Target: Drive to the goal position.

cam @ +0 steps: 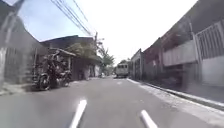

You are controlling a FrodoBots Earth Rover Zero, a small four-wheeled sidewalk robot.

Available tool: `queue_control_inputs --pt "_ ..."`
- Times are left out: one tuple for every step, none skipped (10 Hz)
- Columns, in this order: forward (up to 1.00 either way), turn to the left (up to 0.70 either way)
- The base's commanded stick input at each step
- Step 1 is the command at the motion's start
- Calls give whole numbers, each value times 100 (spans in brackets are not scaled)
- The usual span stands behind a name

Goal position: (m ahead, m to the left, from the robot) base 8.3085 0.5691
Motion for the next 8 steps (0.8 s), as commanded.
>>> queue_control_inputs --pt "100 0" --pt "100 0" --pt "100 0" --pt "100 -1" --pt "100 -5" --pt "100 -20" --pt "100 -38" --pt "100 -38"
